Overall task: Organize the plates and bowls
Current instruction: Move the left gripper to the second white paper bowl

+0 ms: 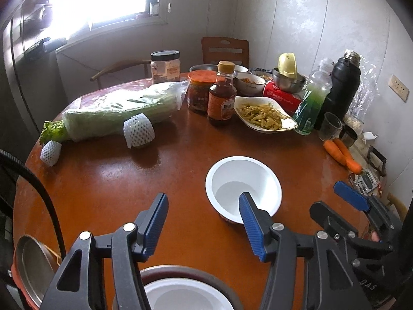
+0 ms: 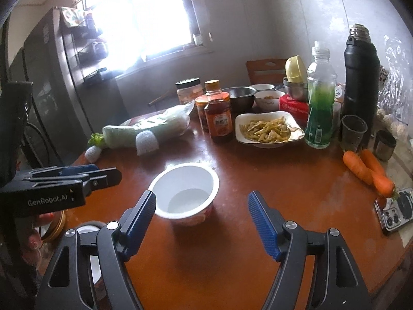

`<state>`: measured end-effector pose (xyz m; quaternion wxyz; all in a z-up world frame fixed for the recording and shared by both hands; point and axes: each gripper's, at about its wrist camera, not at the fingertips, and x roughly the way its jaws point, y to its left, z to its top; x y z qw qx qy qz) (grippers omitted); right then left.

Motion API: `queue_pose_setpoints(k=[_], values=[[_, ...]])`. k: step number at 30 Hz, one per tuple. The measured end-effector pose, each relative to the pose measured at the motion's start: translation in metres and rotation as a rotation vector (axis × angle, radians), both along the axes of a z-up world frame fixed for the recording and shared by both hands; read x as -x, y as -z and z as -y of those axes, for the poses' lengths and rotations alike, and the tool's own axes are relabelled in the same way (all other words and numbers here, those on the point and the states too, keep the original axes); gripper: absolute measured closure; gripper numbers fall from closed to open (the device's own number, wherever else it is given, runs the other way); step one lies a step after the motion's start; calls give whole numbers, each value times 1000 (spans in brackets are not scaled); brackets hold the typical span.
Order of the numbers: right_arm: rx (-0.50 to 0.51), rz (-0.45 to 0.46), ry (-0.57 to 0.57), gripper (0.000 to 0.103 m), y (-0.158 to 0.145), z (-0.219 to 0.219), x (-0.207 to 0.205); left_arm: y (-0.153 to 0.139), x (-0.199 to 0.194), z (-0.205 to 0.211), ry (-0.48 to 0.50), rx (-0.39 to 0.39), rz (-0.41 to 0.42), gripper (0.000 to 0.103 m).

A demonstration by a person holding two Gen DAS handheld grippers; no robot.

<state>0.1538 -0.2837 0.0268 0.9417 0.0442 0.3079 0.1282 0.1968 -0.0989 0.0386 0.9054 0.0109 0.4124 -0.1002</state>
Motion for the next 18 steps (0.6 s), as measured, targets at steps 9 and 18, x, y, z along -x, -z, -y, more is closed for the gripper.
queue_pose_setpoints(k=[9,18], values=[[12,-33,-3,28,10,-8,-29,17,-26,-3,-13,3,-56,44],[-8,-96,7,28,31,-8,-53,36,-45,7,-10,-18,-109,43]])
